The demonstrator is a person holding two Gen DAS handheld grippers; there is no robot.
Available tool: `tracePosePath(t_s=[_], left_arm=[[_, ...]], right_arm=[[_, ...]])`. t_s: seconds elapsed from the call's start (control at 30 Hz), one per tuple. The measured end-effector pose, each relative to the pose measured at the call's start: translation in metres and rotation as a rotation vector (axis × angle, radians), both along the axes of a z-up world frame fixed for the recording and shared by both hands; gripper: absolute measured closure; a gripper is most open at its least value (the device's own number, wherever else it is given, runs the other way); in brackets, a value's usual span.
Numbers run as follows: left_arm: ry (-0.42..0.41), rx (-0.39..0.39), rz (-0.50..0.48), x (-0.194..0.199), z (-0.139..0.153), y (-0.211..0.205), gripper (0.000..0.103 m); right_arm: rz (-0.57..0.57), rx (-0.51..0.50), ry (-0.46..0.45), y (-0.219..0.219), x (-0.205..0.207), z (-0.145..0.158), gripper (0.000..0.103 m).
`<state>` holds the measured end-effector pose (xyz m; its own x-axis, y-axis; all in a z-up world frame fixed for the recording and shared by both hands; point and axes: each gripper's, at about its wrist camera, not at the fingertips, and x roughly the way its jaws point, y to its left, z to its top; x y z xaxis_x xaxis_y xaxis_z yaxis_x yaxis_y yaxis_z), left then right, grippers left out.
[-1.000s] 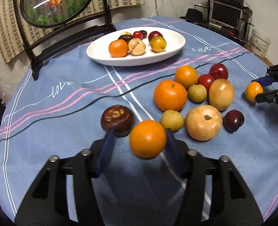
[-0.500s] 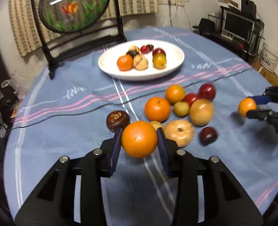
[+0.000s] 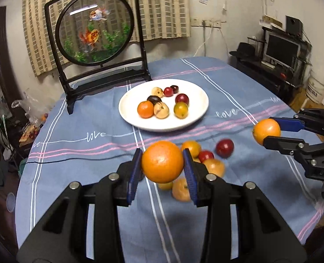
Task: Organize fruits
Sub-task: 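Carry both oranges over the white plate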
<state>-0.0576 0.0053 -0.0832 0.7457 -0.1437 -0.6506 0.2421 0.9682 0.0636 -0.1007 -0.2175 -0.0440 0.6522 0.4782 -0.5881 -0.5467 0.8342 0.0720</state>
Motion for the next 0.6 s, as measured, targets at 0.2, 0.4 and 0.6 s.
tracePosePath(t_s=[0.2,0.4,0.6], left_arm=[[0.023,0.011,0.078,0.048,0.001,0.001,0.065],[0.043,0.060,0.139,0.101,-0.006,-0.004,0.065],[0.055,0.084,0.159,0.149,-0.017,-0.012,0.065]], right_arm=[[-0.044,0.013,-0.022,0.002,0.054,0.024,0.068],[-0.092,0.010,0.014,0.005,0.120,0.017,0.068],[-0.117,-0.021,0.047,0.013,0.172,0.003,0.068]])
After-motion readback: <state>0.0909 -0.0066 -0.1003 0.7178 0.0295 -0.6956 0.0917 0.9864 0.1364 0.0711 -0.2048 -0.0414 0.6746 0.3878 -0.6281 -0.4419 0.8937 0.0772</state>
